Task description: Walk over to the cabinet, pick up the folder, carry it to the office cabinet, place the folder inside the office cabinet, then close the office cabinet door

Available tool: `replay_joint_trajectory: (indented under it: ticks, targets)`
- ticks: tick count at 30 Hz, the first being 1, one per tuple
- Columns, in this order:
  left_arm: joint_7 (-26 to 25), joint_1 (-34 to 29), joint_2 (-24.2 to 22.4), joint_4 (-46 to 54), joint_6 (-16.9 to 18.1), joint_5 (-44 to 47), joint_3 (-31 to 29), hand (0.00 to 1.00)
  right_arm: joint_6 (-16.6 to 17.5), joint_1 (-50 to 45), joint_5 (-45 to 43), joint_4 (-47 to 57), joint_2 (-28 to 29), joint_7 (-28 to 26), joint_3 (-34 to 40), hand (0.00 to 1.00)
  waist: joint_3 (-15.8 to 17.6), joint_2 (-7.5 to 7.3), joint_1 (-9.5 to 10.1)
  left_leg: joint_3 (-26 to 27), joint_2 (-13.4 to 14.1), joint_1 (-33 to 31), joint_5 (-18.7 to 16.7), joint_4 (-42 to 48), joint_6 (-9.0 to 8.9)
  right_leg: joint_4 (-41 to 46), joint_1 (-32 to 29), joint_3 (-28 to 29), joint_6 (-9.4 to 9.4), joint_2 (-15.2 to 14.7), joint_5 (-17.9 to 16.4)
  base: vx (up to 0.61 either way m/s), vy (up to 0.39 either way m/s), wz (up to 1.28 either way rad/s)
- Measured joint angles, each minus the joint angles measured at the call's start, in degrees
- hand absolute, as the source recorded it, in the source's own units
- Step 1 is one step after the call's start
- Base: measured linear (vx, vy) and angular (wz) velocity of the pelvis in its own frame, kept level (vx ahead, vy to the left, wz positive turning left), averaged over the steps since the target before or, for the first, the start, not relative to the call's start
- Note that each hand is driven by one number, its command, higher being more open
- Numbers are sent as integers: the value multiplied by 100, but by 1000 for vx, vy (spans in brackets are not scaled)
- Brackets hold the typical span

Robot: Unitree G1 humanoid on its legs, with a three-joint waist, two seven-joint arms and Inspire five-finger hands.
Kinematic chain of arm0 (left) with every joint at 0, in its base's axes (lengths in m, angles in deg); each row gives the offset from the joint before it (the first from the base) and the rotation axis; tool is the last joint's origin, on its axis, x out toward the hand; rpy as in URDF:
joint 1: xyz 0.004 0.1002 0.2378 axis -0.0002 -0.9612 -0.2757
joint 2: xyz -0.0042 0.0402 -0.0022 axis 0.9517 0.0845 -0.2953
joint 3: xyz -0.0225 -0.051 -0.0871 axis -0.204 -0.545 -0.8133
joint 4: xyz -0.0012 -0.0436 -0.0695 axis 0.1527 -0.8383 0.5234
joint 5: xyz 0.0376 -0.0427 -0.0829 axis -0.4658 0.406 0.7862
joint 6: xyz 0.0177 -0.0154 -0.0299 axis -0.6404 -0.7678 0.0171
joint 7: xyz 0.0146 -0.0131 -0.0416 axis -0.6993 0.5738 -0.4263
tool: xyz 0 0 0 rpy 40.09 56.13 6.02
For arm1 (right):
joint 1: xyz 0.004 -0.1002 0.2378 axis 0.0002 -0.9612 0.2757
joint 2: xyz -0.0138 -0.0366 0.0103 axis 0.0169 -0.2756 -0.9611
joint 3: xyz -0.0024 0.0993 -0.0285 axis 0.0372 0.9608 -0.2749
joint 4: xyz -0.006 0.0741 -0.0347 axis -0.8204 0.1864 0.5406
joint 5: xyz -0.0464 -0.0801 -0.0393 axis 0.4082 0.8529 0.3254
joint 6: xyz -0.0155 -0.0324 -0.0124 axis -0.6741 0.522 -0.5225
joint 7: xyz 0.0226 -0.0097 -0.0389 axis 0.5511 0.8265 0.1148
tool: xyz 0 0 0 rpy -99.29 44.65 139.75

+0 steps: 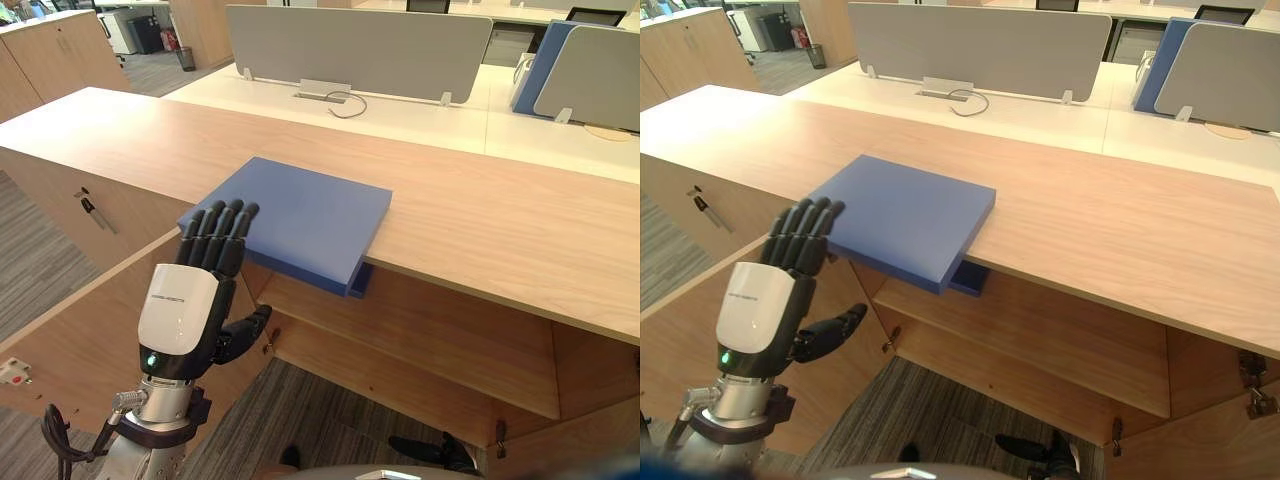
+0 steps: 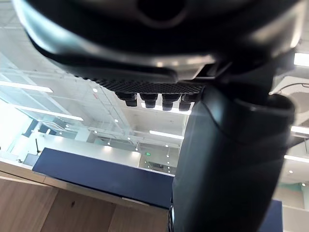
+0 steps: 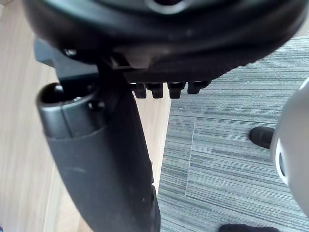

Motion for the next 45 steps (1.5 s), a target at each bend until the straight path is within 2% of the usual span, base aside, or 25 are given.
replay_joint_trajectory:
  ticks: [6, 18, 25, 28, 43, 44, 45]
  targets:
    - [10, 81, 485, -54, 27, -174, -81, 100, 13, -111, 1, 1, -49, -9, 8, 100, -115, 18, -8, 57, 32, 25, -1, -2, -2, -1, -10, 70, -23, 23, 14, -35, -1, -5]
    - [-36, 931, 1029, -546, 13, -453, -63, 100, 15, -199, 20, -2, -97, -102, 9, 100, -205, 37, -70, 232, 134, 81, 13, -8, -26, -7, -63, 274, -100, 114, 62, -33, -4, -9]
    - [-41, 1337, 1060, -1111, -83, -560, 77, 100, 15, -235, 225, -7, -111, -114, 2, 100, -251, 44, -115, 361, 180, 101, 10, -28, -35, -14, -122, 431, -137, 148, 97, -33, 1, -10]
    - [-38, 1657, 1251, -1641, -155, -563, 238, 100, 13, -243, 225, 5, -113, -118, -2, 100, -251, 57, -173, 385, 188, 174, 10, -38, -34, -43, -75, 446, -143, 152, 102, -31, -4, -5]
    - [-12, 2647, 1249, -3076, -557, -558, 480, 100, 11, -196, 230, 30, -141, -146, -220, 100, -250, 75, -346, 577, 198, 258, -42, -40, -80, -362, 20, 654, -130, 184, 269, -5, 4, -8]
    - [-11, 2712, 1247, -3143, -592, -558, 482, 0, 11, -191, 229, 30, -143, -164, -220, 100, -247, 79, -363, 579, 198, 263, -42, -40, -80, -390, 35, 662, -132, 187, 283, 0, 4, -4]
    - [-11, 2738, 1246, -3166, -612, -558, 482, 0, 11, -186, 229, 30, -144, -175, -220, 100, -243, 83, -374, 583, 199, 274, -42, -40, -80, -402, 50, 667, -133, 188, 288, -2, 5, -4]
